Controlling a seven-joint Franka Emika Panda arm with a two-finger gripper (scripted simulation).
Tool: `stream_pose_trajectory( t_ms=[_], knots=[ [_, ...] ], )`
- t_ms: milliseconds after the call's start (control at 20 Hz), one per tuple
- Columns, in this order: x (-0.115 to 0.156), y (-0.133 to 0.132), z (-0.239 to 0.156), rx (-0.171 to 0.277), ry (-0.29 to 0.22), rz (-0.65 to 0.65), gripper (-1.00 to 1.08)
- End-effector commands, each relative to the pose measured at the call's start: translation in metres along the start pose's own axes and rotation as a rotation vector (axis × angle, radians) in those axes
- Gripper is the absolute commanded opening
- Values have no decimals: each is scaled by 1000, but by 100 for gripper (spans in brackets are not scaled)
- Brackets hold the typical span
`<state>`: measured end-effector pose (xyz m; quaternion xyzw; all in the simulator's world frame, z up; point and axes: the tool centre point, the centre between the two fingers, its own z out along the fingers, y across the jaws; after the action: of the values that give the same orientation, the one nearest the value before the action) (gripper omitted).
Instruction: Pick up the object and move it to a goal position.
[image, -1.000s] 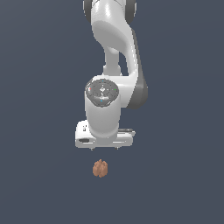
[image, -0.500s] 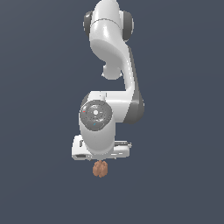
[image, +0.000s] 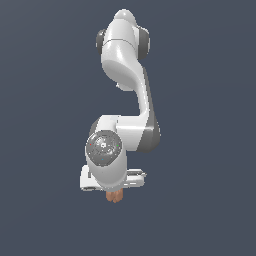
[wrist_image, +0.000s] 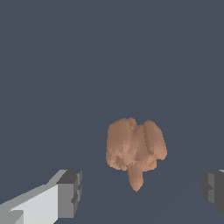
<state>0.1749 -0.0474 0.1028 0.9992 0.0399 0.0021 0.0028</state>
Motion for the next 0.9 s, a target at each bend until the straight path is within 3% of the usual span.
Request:
stream_pose_trajectory(
  t_ms=[0, 550, 850],
  knots=[
    [2, 1, 4, 3, -1, -2, 100],
    [3, 3, 11, 6, -4, -5, 100],
    [3, 3, 35, 6, -4, -5, 100]
  ],
)
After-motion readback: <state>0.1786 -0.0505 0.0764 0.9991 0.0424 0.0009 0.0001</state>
